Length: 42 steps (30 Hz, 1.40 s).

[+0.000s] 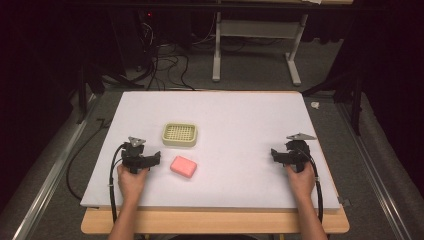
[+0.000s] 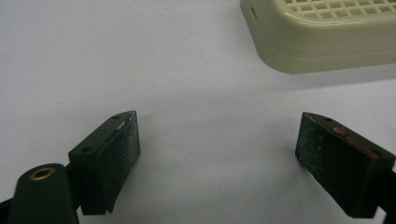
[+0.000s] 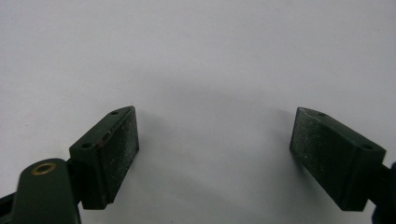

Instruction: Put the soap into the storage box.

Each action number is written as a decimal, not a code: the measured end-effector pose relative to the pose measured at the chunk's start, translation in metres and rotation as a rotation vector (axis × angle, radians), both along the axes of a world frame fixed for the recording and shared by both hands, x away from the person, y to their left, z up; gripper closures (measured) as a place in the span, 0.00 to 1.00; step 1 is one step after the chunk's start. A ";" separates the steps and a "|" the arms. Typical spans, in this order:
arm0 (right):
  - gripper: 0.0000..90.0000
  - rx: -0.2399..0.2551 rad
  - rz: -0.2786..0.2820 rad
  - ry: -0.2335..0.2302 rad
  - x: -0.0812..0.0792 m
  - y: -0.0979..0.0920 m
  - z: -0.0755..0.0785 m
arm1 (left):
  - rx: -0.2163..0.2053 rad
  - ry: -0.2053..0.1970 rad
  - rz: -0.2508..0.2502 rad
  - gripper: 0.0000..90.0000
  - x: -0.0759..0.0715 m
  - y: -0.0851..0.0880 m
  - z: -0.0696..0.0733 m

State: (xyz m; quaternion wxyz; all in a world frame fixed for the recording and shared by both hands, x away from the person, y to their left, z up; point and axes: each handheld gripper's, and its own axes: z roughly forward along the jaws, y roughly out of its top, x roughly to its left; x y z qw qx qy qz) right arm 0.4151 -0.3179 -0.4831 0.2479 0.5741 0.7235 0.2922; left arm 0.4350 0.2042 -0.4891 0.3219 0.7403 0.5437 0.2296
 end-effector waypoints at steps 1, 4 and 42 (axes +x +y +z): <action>0.18 0.000 0.000 0.000 0.000 0.000 0.000 | -0.002 -0.001 0.001 0.16 0.000 0.000 0.000; 0.18 0.000 0.000 0.000 0.000 0.000 0.000 | -0.001 -0.001 0.000 0.16 0.000 0.000 0.000; 0.18 0.002 0.000 -0.001 0.000 0.000 0.000 | -0.002 -0.003 0.005 0.18 0.000 0.000 0.000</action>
